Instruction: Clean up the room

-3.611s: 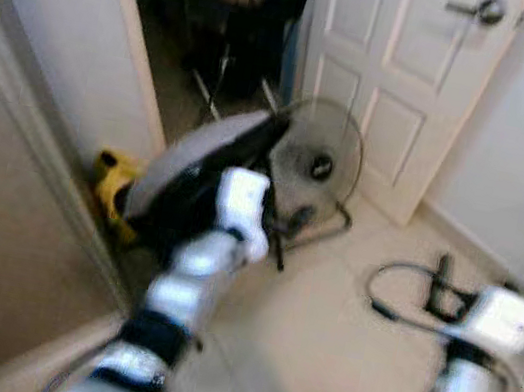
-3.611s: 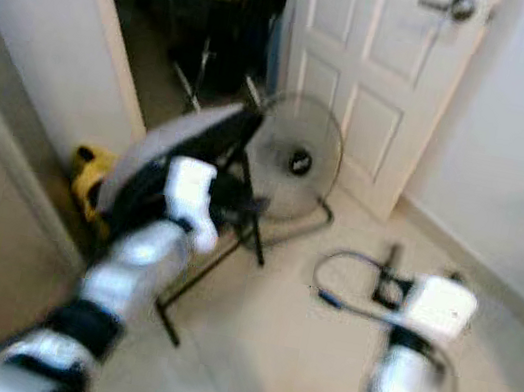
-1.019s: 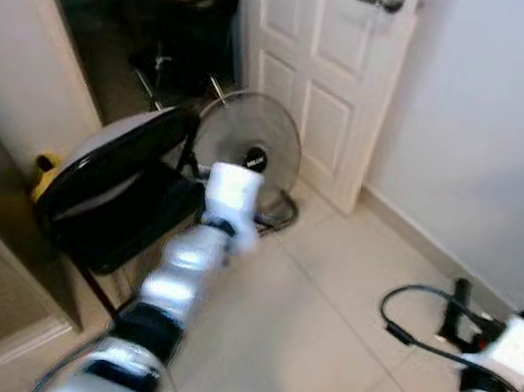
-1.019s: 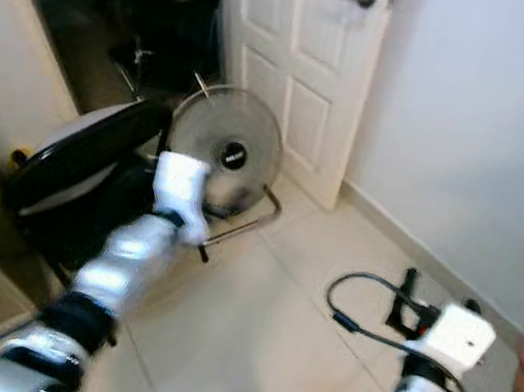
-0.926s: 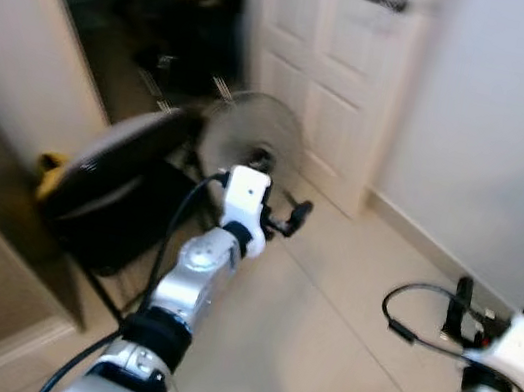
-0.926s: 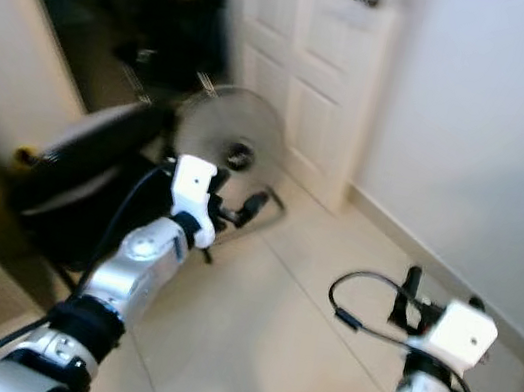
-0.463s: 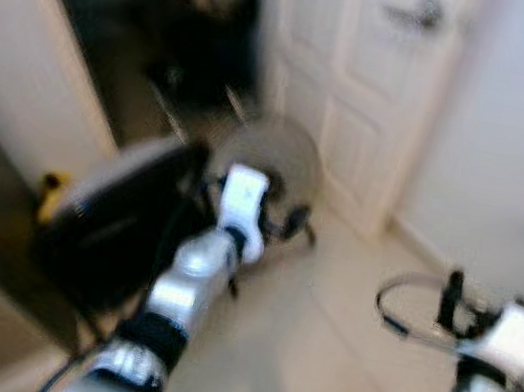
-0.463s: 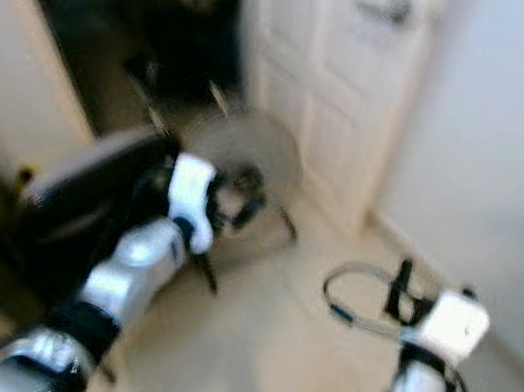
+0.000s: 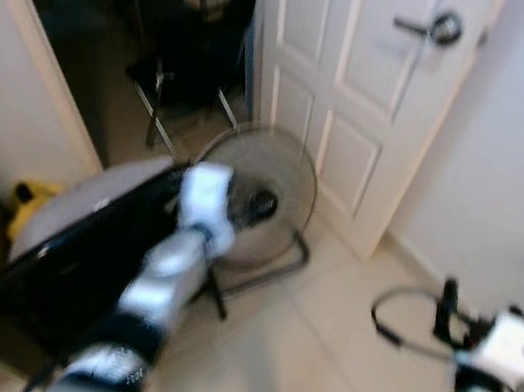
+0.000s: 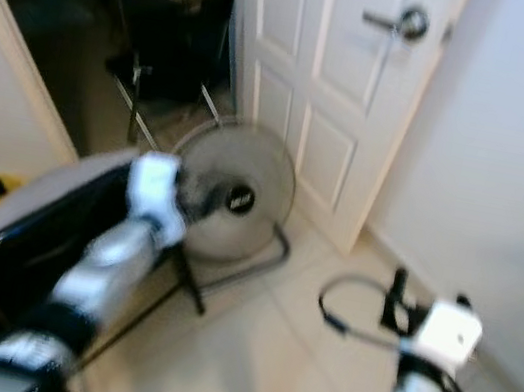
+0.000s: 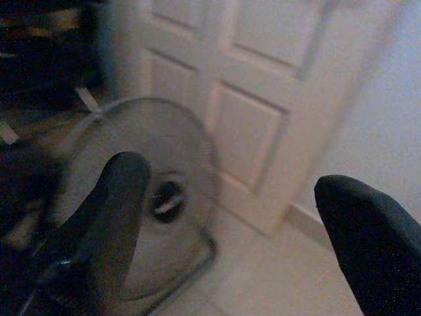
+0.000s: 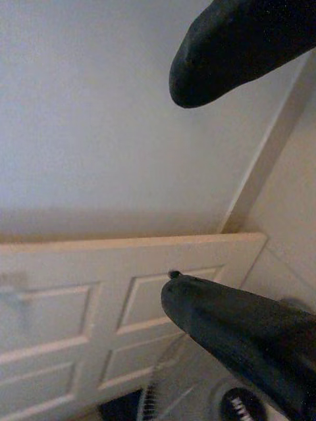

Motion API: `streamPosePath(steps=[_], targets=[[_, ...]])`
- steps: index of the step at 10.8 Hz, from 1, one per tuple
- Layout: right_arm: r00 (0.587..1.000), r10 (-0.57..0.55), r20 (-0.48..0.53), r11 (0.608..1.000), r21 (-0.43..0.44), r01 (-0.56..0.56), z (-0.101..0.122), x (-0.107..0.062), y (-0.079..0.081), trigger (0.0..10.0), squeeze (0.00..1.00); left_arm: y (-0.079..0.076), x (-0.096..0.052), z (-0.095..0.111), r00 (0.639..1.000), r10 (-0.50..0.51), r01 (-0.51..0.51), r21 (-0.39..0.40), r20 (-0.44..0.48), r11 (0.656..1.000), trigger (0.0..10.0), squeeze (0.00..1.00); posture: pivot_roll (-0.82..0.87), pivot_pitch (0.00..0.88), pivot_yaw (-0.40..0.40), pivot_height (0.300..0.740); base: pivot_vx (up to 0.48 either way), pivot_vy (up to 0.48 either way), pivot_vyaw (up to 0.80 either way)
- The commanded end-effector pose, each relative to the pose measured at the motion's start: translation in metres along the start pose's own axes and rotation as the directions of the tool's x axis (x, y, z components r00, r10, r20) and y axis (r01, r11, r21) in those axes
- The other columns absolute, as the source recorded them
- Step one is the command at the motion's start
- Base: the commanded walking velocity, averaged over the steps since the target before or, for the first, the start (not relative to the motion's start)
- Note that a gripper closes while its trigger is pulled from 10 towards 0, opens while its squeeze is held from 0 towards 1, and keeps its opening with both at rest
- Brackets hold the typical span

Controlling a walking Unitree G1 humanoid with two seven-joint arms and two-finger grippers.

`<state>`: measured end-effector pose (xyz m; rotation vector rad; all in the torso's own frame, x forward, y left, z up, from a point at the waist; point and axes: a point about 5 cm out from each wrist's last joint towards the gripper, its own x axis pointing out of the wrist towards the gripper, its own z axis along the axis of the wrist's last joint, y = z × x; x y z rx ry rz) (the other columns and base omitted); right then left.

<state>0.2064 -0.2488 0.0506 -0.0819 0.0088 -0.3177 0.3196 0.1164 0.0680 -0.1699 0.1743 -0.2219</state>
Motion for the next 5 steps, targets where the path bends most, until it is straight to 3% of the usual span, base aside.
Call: streamPosePath(steps=[1, 3, 4, 5], targets=[[0.999, 0.038, -0.037, 0.999, 0.019, -0.037, -0.009, -0.009, 0.008, 10.0, 0.04, 0.013, -0.011, -0.010, 0.998, 0.062, -0.062, -0.008, -0.020, 0.998, 10.0, 0.00, -0.15, 0.000, 0.013, 0.740, 0.000, 0.000, 0.00], [0.998, 0.034, -0.047, 0.999, 0.021, -0.033, -0.007, -0.021, 0.001, 10.0, 0.04, 0.022, -0.028, -0.013, 0.996, 0.085, -0.085, 0.051, 0.007, 0.995, 10.0, 0.00, -0.12, 0.000, 0.013, 0.740, 0.000, 0.000, 0.00], [0.999, 0.008, -0.045, 1.000, -0.006, -0.008, -0.005, -0.037, -0.008, 10.0, 0.04, 0.044, -0.052, -0.006, 0.989, 0.132, -0.138, 0.085, 0.067, 0.987, 10.0, 0.00, -0.12, 0.000, 0.024, 0.740, 0.000, 0.000, 0.00], [1.000, -0.005, -0.028, 1.000, -0.029, 0.004, -0.001, -0.048, -0.010, 10.0, 0.04, 0.054, -0.073, -0.003, 0.983, 0.155, -0.163, 0.090, 0.094, 0.983, 10.0, 0.00, -0.14, 0.000, 0.031, 0.740, 0.000, 0.000, 0.00]])
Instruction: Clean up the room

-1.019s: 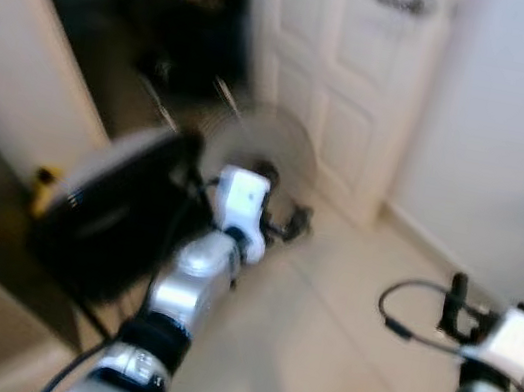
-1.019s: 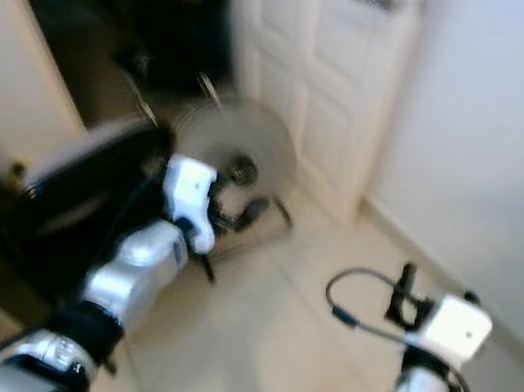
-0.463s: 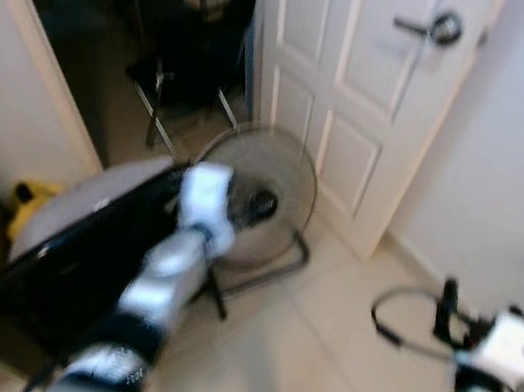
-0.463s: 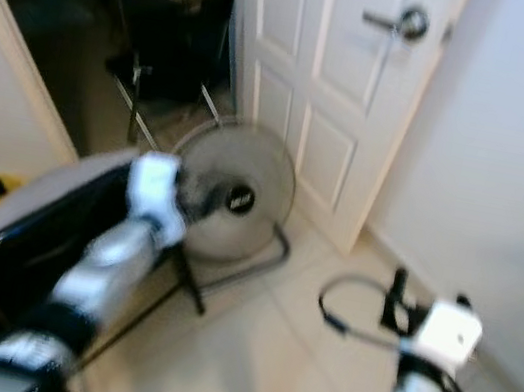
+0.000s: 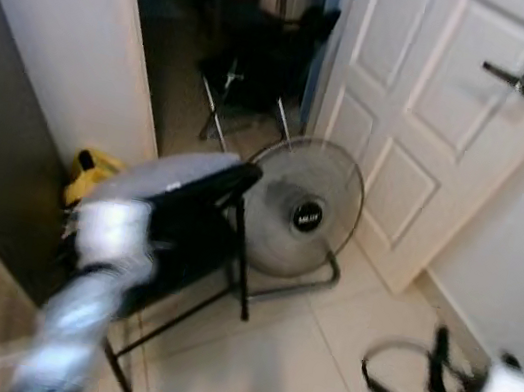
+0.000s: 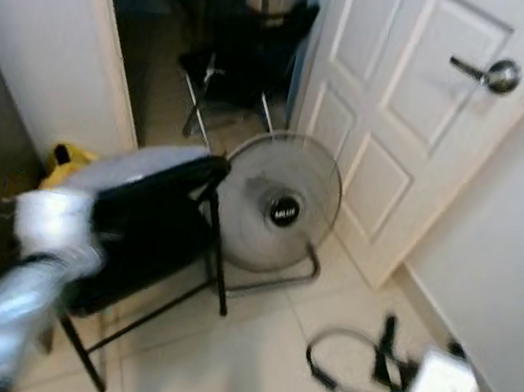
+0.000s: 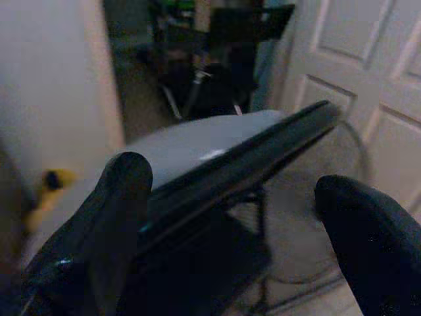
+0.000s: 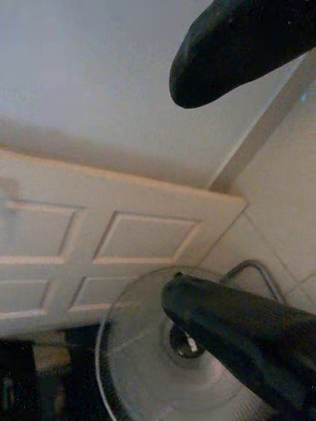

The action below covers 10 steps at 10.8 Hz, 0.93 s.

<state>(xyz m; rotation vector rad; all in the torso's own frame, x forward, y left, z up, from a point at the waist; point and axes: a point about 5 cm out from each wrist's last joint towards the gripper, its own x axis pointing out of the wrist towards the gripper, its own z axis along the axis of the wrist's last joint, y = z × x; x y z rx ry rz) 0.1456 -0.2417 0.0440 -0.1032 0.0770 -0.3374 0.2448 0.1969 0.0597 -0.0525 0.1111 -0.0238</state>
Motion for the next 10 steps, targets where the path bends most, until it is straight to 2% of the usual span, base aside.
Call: streamPosePath(steps=[1, 2, 3, 4, 5, 6, 8, 10], targets=[[0.999, -0.020, 0.048, 1.000, -0.017, 0.020, 0.009, -0.004, -0.002, 10.0, 0.04, -0.005, -0.003, 0.005, 1.000, -0.009, 0.010, -0.032, 0.019, 0.999, 10.0, 0.00, -0.15, 0.000, 0.039, 0.740, 0.000, 0.000, 0.00], [0.998, 0.006, 0.055, 0.998, -0.070, -0.002, 0.010, -0.013, 0.000, 10.0, 0.04, -0.011, 0.003, 0.014, 0.998, -0.041, 0.044, -0.056, 0.052, 0.997, 10.0, 0.00, -0.15, 0.000, 0.045, 0.740, 0.000, 0.000, 0.00], [0.999, 0.025, 0.023, 0.998, -0.059, -0.024, 0.000, -0.012, 0.005, 10.0, 0.04, -0.025, 0.003, 0.019, 0.987, -0.148, 0.150, -0.022, 0.066, 0.988, 10.0, 0.00, -0.15, 0.000, 0.056, 0.740, 0.000, 0.000, 0.00], [0.996, 0.083, -0.016, 0.996, -0.044, -0.083, -0.013, -0.013, 0.020, 10.0, 0.04, -0.037, -0.002, 0.018, 0.964, -0.264, 0.264, 0.007, 0.035, 0.964, 10.0, 0.00, -0.16, 0.000, 0.064, 0.740, 0.000, 0.000, 0.00], [0.977, 0.203, -0.072, 0.978, -0.026, -0.205, -0.031, -0.019, 0.055, 10.0, 0.04, -0.042, -0.003, 0.021, 0.940, -0.339, 0.338, 0.044, 0.029, 0.940, 10.0, 0.00, -0.16, 0.000, 0.072, 0.740, 0.000, 0.000, 0.00], [0.968, 0.233, -0.092, 0.972, -0.023, -0.236, -0.037, -0.018, 0.067, 10.0, 0.04, -0.041, 0.000, 0.023, 0.941, -0.336, 0.335, 0.038, 0.029, 0.941, 10.0, 0.00, -0.16, 0.000, 0.071, 0.740, 0.000, 0.000, 0.00], [0.958, 0.269, -0.101, 0.962, -0.026, -0.273, -0.044, -0.001, 0.074, 10.0, 0.03, -0.043, -0.002, 0.023, 0.933, -0.359, 0.357, 0.039, 0.026, 0.933, 10.0, 0.00, -0.15, 0.000, 0.065, 0.740, 0.000, 0.000, 0.00], [0.949, 0.294, -0.115, 0.954, -0.020, -0.298, -0.052, 0.002, 0.084, 10.0, 0.03, -0.038, -0.005, 0.021, 0.941, -0.337, 0.337, 0.022, 0.019, 0.941, 10.0, 0.00, -0.13, 0.000, 0.059, 0.740, 0.000, 0.000, 0.00]])
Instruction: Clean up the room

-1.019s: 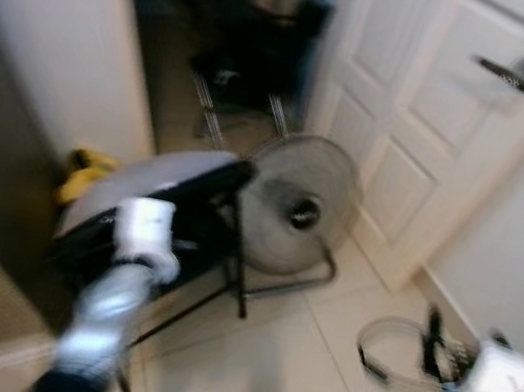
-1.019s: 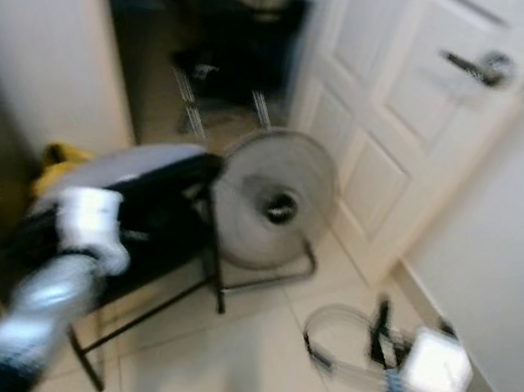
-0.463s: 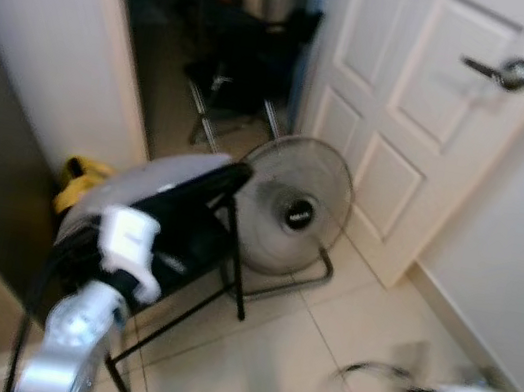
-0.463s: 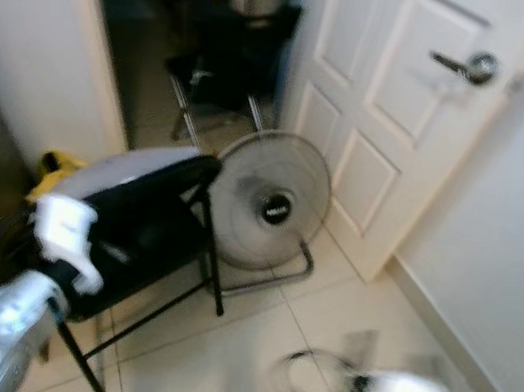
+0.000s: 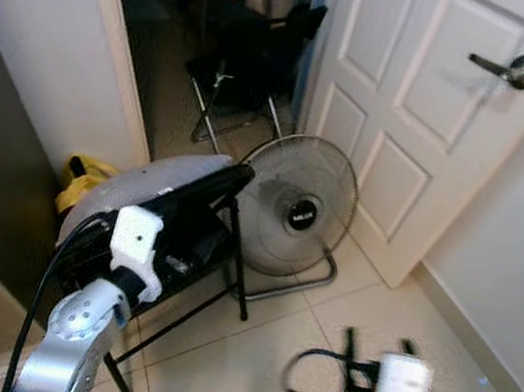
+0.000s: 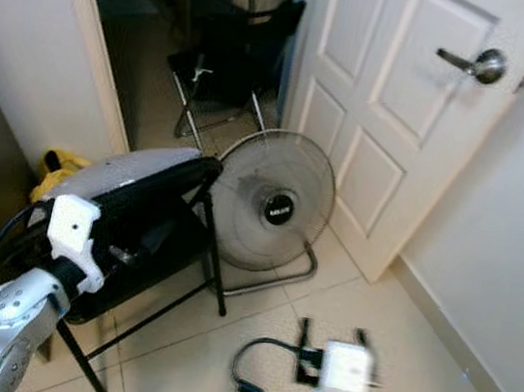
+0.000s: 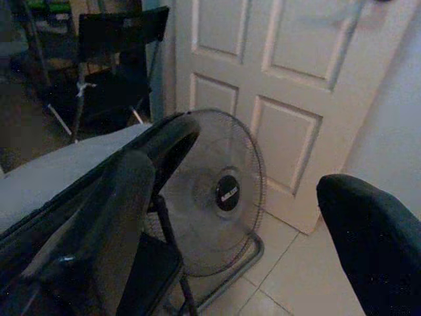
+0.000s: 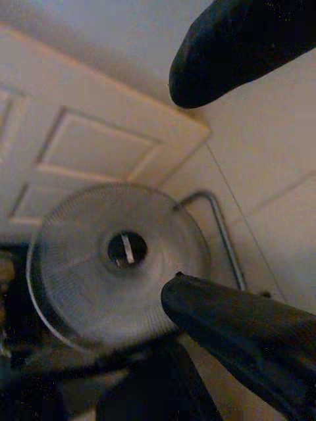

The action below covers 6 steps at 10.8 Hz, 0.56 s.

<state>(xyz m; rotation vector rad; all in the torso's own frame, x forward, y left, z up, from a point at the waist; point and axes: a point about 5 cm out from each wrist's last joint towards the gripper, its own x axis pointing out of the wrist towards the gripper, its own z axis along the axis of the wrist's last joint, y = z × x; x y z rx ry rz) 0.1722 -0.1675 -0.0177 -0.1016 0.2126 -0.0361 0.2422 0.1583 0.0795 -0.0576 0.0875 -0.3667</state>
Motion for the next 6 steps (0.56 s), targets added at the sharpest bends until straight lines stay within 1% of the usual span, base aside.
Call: streamPosePath(steps=[1, 2, 3, 4, 5, 6], targets=[[1.000, 0.005, 0.003, 1.000, -0.012, -0.005, -0.001, 0.000, 0.001, 10.0, 0.03, 0.003, -0.004, 0.002, 1.000, 0.016, -0.016, 0.017, 0.006, 1.000, 10.0, 0.00, -0.13, 0.000, 0.049, 0.740, 0.000, 0.000, 0.00], [0.995, -0.025, 0.095, 1.000, -0.016, 0.027, 0.012, -0.008, -0.006, 10.0, 0.03, 0.013, -0.006, -0.004, 0.995, 0.100, -0.100, 0.051, 0.007, 0.994, 10.0, 0.00, -0.12, 0.000, 0.038, 0.740, 0.000, 0.000, 0.00], [0.991, -0.048, 0.128, 0.998, -0.027, 0.051, 0.014, -0.008, -0.008, 10.0, 0.04, 0.018, -0.007, -0.007, 0.990, 0.143, -0.143, 0.048, 0.008, 0.989, 10.0, 0.00, -0.12, 0.000, 0.024, 0.740, 0.000, 0.000, 0.00], [0.989, -0.063, 0.137, 0.998, -0.023, 0.066, 0.014, -0.008, -0.009, 10.0, 0.04, 0.019, -0.008, -0.006, 0.987, 0.159, -0.159, 0.035, 0.013, 0.987, 10.0, 0.00, -0.12, 0.000, 0.023, 0.740, 0.000, 0.000, 0.00], [0.986, -0.086, 0.145, 0.996, -0.010, 0.089, 0.010, -0.007, -0.006, 10.0, 0.04, 0.018, -0.007, -0.004, 0.988, 0.154, -0.155, 0.043, 0.019, 0.987, 10.0, 0.00, -0.12, 0.000, 0.022, 0.740, 0.000, 0.000, 0.00], [0.980, -0.103, 0.169, 0.995, 0.020, 0.101, 0.016, -0.004, -0.004, 10.0, 0.04, 0.018, -0.006, -0.004, 0.989, 0.147, -0.148, 0.046, 0.016, 0.988, 10.0, 0.00, -0.11, 0.000, 0.025, 0.740, 0.000, 0.000, 0.00]])
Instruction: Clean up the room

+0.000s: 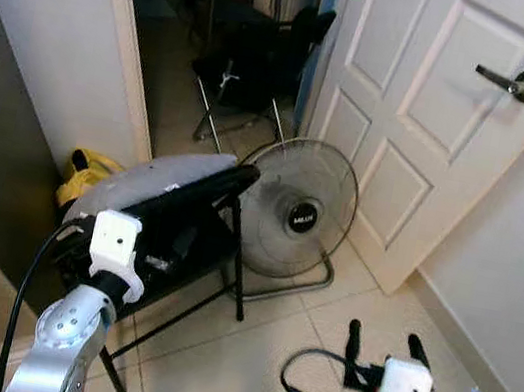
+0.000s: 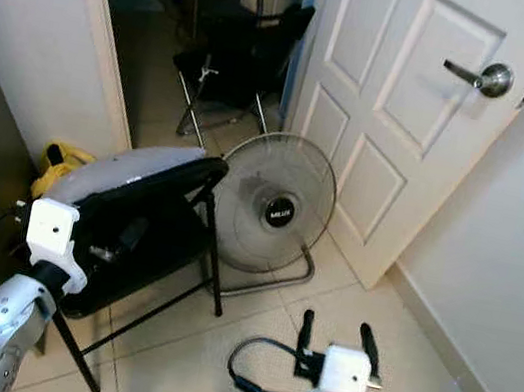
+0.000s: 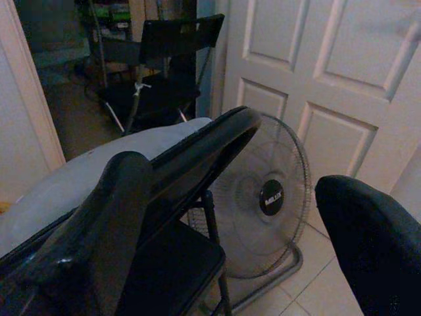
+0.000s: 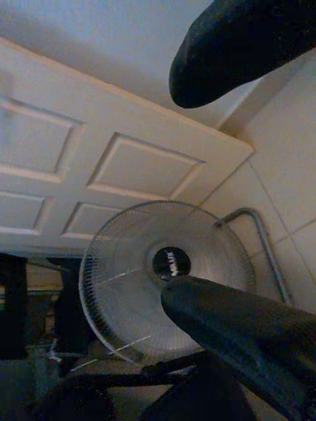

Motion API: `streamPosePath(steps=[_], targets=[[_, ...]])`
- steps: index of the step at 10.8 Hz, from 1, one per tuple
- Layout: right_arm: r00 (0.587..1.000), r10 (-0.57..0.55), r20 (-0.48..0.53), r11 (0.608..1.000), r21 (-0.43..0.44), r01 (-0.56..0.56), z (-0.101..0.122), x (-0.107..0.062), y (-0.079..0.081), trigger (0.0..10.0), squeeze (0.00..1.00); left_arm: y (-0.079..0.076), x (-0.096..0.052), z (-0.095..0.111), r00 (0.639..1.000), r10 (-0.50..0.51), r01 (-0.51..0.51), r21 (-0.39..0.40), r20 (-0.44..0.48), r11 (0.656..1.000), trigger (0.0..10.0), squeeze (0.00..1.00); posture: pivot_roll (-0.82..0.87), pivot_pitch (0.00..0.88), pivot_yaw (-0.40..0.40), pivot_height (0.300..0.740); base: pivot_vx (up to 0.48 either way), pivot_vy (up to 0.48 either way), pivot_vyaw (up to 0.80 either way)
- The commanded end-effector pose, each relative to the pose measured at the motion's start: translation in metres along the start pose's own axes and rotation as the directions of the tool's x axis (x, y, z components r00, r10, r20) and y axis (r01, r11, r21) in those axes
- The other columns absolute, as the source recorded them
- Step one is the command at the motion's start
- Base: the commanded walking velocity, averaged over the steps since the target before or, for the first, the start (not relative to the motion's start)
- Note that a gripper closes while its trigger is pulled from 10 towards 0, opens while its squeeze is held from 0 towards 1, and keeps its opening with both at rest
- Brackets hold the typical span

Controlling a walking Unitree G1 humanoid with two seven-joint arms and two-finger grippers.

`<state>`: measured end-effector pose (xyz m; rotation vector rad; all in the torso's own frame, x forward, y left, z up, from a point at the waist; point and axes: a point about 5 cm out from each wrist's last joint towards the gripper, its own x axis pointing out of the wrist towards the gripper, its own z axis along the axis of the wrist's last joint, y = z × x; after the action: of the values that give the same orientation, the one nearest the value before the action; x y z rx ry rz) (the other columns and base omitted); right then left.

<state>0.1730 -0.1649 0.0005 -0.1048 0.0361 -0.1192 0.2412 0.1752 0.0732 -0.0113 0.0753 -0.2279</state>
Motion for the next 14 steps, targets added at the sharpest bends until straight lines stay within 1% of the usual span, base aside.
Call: streamPosePath(steps=[1, 2, 3, 4, 5, 6, 7, 8, 9, 10, 11, 12, 13, 14], targets=[[0.997, -0.017, 0.074, 1.000, 0.004, 0.017, 0.013, 0.009, 0.000, 10.0, 0.04, -0.001, 0.004, 0.003, 1.000, -0.017, 0.017, 0.023, 0.010, 1.000, 10.0, 0.00, -0.11, 0.000, 0.025, 0.740, 0.000, 0.000, 0.00], [0.993, -0.024, 0.116, 1.000, 0.003, 0.023, 0.019, 0.014, 0.002, 10.0, 0.04, -0.002, 0.006, 0.002, 0.999, -0.035, 0.035, 0.040, -0.001, 0.999, 10.0, 0.00, -0.10, 0.000, 0.020, 0.740, 0.000, 0.000, 0.00], [0.996, -0.036, 0.078, 0.999, 0.003, 0.036, 0.009, 0.014, 0.001, 10.0, 0.04, -0.001, 0.007, 0.002, 0.999, -0.032, 0.033, 0.036, -0.007, 0.999, 10.0, 0.00, -0.09, 0.000, 0.012, 0.740, 0.000, 0.000, 0.00], [0.996, -0.082, 0.018, 0.996, 0.038, 0.081, -0.002, 0.012, -0.003, 10.0, 0.04, -0.001, 0.009, 0.002, 0.999, -0.031, 0.031, 0.039, -0.009, 0.999, 10.0, 0.00, -0.08, 0.000, 0.007, 0.740, 0.000, 0.000, 0.00], [0.985, -0.164, -0.059, 0.977, 0.128, 0.171, -0.012, 0.013, -0.011, 10.0, 0.04, 0.002, 0.011, 0.005, 1.000, -0.007, 0.007, 0.037, 0.010, 0.999, 10.0, 0.00, -0.07, 0.000, 0.004, 0.740, 0.000, 0.000, 0.00], [0.981, -0.193, -0.017, 0.974, 0.121, 0.193, 0.000, 0.022, -0.042, 10.0, 0.04, 0.003, 0.011, 0.007, 1.000, -0.002, 0.001, 0.039, 0.018, 0.999, 10.0, 0.00, -0.06, 0.000, 0.000, 0.740, 0.000, 0.000, 0.00], [0.967, -0.152, 0.204, 0.988, 0.058, 0.143, 0.080, 0.049, -0.100, 10.0, 0.04, 0.004, 0.011, 0.008, 1.000, 0.009, -0.010, 0.049, 0.023, 0.999, 10.0, 0.00, -0.05, 0.000, -0.013, 0.740, 0.000, 0.000, 0.00], [0.958, -0.147, 0.245, 0.989, 0.053, 0.139, 0.098, 0.058, -0.099, 10.0, 0.04, 0.006, 0.013, 0.008, 0.999, 0.032, -0.033, 0.056, 0.030, 0.998, 10.0, 0.00, -0.03, 0.000, -0.026, 0.740, 0.000, 0.000, 0.00], [0.964, -0.158, 0.215, 0.986, 0.082, 0.143, 0.098, 0.064, -0.094, 10.0, 0.03, 0.007, 0.014, 0.008, 0.999, 0.043, -0.044, 0.059, 0.026, 0.997, 10.0, 0.00, -0.02, 0.000, -0.037, 0.740, 0.000, 0.000, 0.00], [0.981, -0.175, 0.083, 0.969, 0.193, 0.156, 0.086, 0.069, -0.088, 10.0, 0.01, 0.008, 0.013, 0.008, 0.998, 0.051, -0.053, 0.062, 0.020, 0.997, 10.0, 0.00, -0.01, 0.000, -0.042, 0.740, 0.000, 0.000, 0.00], [0.987, -0.128, 0.094, 0.974, 0.199, 0.107, 0.103, 0.070, -0.082, 10.0, 0.00, 0.011, 0.013, 0.010, 0.998, 0.065, -0.067, 0.060, 0.024, 0.996, 10.0, 0.00, -0.01, 0.000, -0.050, 0.740, 0.000, 0.000, 0.00], [0.989, -0.112, 0.099, 0.977, 0.192, 0.091, 0.107, 0.071, -0.078, 10.0, 0.00, 0.012, 0.014, 0.010, 0.997, 0.067, -0.069, 0.061, 0.025, 0.996, 10.0, 0.00, -0.01, 0.000, -0.053, 0.740, 0.000, 0.000, 0.00], [0.991, -0.105, 0.079, 0.975, 0.206, 0.087, 0.105, 0.074, -0.071, 10.0, 0.00, 0.012, 0.018, 0.011, 0.997, 0.076, -0.078, 0.056, 0.029, 0.995, 10.0, 0.00, -0.01, 0.000, -0.053, 0.740, 0.000, 0.000, 0.00], [0.995, -0.077, 0.070, 0.977, 0.203, 0.061, 0.103, 0.075, -0.066, 10.0, 0.00, 0.005, 0.020, 0.012, 0.998, 0.057, -0.058, 0.049, 0.030, 0.997, 10.0, 0.00, -0.01, 0.000, -0.052, 0.740, 0.000, 0.000, 0.00]])
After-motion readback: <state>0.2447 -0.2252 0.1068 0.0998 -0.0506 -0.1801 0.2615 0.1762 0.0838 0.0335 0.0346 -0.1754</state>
